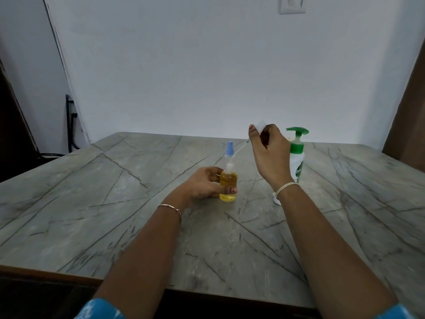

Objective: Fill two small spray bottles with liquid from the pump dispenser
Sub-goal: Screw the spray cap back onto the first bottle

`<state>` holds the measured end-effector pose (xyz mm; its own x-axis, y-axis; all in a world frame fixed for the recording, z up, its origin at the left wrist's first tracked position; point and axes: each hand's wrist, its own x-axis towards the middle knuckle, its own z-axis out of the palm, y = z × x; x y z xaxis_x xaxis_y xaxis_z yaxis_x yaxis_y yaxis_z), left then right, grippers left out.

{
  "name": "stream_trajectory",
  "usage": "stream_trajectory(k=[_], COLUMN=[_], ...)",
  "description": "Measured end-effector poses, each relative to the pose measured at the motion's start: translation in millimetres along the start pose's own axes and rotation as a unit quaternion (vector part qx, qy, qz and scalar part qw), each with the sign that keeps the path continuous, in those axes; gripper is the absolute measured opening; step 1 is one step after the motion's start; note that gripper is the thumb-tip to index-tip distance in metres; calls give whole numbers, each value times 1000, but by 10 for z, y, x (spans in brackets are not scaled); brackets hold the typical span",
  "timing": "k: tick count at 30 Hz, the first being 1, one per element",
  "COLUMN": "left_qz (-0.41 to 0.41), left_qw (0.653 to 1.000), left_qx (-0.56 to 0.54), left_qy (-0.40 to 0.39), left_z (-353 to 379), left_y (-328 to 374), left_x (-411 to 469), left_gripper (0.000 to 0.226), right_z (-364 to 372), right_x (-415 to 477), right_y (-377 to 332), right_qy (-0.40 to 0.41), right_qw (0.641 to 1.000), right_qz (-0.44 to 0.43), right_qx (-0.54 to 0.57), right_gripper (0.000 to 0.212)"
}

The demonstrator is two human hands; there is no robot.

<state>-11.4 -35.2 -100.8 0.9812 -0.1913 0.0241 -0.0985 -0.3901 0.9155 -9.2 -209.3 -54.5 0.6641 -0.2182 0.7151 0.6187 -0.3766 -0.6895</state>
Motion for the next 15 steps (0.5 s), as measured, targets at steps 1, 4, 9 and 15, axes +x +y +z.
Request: stream_trajectory(k=[1, 4, 9, 15], left_qz=[-1, -1, -1, 5], left_qw=[1000, 1000, 1000, 1000], left_qx=[-1, -8, -3, -6], left_qy=[-1, -4, -6, -4], left_z=[0, 2, 2, 13], left_y=[4, 13, 31, 28], left_x=[-3, -11, -16, -33], left_gripper=[71, 67, 65, 67], right_z=[2, 8, 57, 103], right_x=[-2, -17, -73, -128], right_y=[0, -5, 5, 76], right_qy=[-1, -13, -50, -113], right_qw=[1000, 1000, 997, 988], right_qz=[-4, -10, -18, -35], right_qx=[0, -11, -60, -101], right_gripper=[31, 30, 29, 26])
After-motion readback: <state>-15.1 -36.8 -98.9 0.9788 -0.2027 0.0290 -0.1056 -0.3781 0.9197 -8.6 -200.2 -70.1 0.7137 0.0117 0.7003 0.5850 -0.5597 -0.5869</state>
